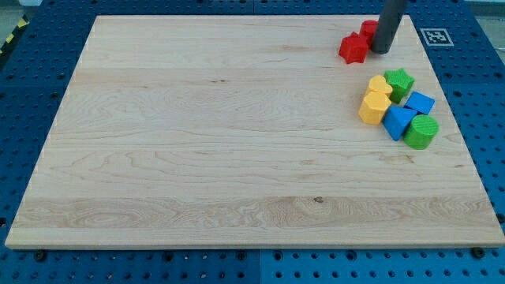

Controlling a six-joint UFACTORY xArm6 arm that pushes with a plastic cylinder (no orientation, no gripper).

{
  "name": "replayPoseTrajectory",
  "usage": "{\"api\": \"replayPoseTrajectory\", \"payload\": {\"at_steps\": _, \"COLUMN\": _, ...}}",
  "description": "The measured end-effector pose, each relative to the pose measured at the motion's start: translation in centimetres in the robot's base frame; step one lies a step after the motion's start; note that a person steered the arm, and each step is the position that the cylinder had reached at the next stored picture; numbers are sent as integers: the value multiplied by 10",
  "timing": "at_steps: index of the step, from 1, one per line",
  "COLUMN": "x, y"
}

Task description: Separate the red star and red circle

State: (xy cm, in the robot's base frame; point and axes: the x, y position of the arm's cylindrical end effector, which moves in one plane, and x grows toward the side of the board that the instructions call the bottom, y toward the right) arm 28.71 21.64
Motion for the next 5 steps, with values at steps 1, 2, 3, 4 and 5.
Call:
{"api": "replayPoseTrajectory", "payload": {"at_steps": 1, "x": -1, "y": 0}}
{"api": "replayPoseTrajectory", "payload": {"at_steps": 2, "x": -7, "y": -8}}
{"api": "replayPoseTrajectory", "payload": {"at_steps": 3, "x": -5, "y": -9}}
{"api": "replayPoseTrajectory", "payload": {"at_steps": 4, "x": -1, "y": -26}}
{"api": "replayPoseTrajectory", "payload": {"at_steps": 5, "x": -12, "y": -61}}
